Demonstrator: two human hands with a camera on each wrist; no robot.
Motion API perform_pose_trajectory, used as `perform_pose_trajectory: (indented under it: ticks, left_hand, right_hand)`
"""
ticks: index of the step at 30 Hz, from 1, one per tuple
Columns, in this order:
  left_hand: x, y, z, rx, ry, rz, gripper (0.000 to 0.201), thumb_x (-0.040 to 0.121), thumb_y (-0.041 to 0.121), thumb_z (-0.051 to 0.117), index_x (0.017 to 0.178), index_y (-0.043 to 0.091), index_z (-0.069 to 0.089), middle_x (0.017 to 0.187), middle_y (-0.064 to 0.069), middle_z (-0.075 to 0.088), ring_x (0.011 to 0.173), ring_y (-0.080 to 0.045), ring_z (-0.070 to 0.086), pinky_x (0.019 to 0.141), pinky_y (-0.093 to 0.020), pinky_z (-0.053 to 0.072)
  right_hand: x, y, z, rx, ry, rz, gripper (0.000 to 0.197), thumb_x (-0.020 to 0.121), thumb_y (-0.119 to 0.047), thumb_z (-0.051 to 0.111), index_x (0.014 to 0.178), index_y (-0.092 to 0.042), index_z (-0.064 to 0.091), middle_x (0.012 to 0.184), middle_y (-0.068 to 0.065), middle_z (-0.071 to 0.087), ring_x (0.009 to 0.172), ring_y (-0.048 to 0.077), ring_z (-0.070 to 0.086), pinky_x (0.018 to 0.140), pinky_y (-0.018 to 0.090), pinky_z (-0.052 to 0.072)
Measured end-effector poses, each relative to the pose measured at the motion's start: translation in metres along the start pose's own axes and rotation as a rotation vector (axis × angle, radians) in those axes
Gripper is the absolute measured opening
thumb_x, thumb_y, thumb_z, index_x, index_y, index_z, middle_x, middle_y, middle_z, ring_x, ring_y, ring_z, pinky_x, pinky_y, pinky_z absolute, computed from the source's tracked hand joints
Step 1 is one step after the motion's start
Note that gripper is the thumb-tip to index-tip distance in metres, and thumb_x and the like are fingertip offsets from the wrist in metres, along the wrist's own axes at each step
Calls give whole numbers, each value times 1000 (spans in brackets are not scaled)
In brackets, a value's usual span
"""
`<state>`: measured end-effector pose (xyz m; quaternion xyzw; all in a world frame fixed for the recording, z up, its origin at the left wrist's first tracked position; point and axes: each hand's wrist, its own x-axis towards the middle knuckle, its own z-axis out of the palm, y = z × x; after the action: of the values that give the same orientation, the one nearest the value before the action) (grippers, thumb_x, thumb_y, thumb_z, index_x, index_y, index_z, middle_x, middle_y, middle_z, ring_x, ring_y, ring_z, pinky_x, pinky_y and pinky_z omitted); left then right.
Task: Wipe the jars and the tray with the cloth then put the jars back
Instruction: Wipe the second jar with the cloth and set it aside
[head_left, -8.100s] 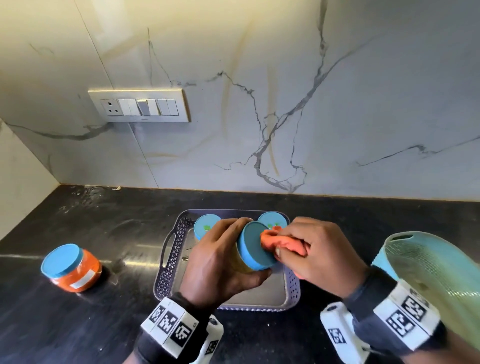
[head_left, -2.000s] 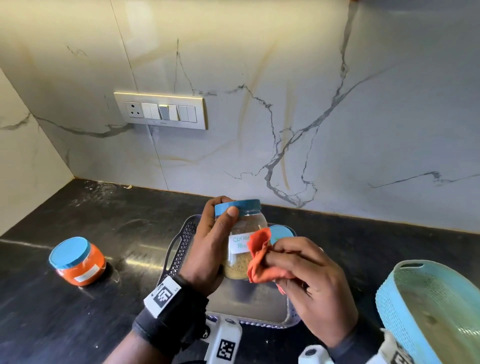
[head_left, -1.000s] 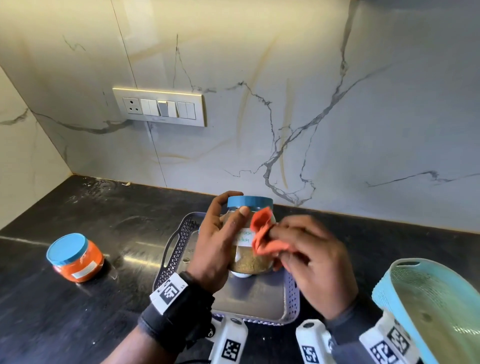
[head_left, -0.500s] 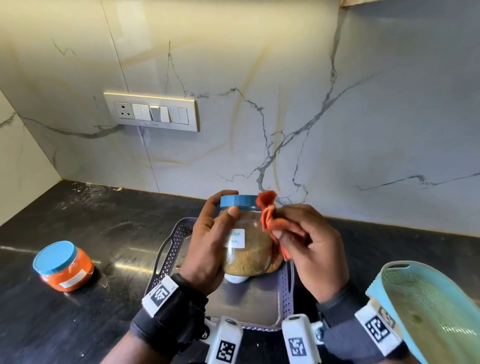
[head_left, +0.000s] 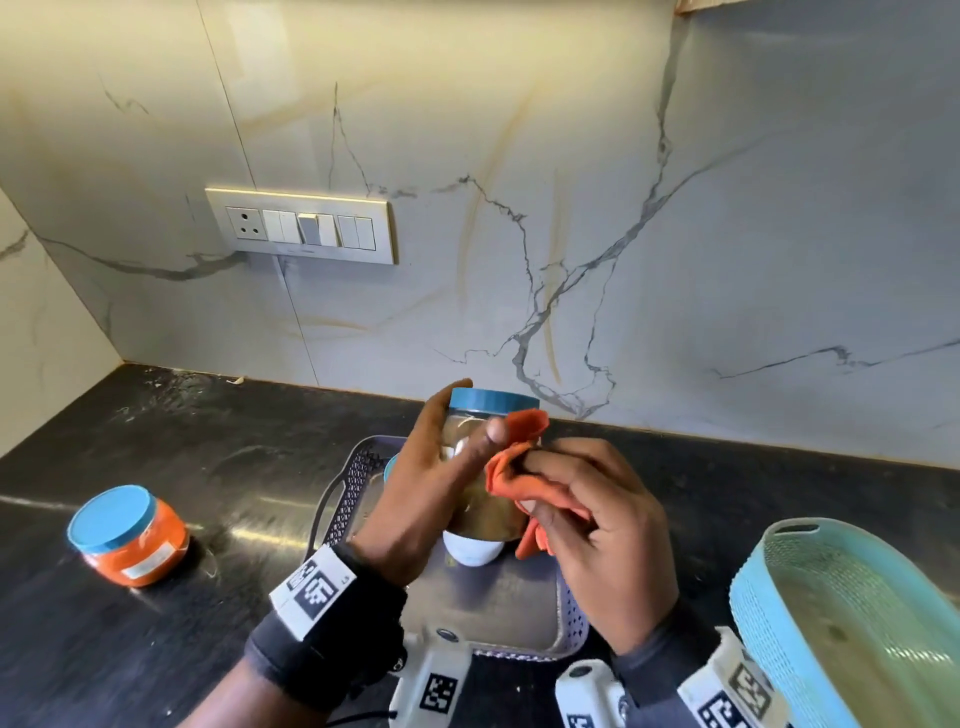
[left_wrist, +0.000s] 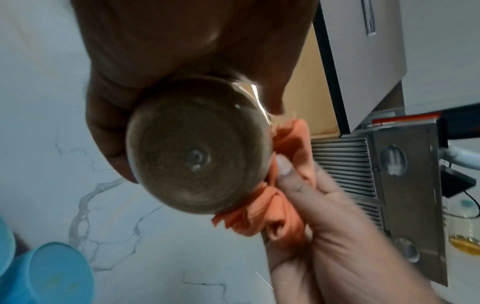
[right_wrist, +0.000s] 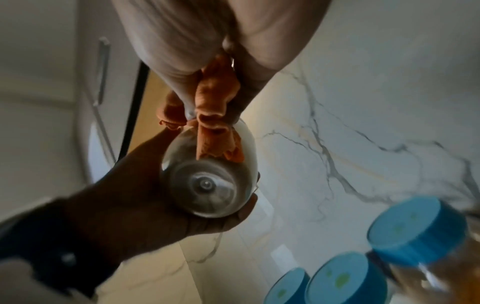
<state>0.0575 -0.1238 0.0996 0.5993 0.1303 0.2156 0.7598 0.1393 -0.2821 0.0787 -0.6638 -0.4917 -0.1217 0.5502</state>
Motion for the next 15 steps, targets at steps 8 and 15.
perform_pose_trajectory:
  ticks: [8,15]
  left_hand:
    - [-9,-17,4,-60,49,-19,71,80,46,75,139,13,53,126,-13,72,123,-34,65,108,-61,46]
    - [-1,-7,0,-101,95,50,65,82,45,72,133,8,56,122,-23,70,115,-41,67,98,-52,55]
  right_hand:
    - [18,3,-17,-195,24,-78,29,80,-13,79,108,-23,79,108,0,63,98,6,62,88,19,51]
    - [5,-11,-10,-192,-66,-182,34,81,-5,77,108,-25,78,109,-4,64,98,10,63,88,20,49]
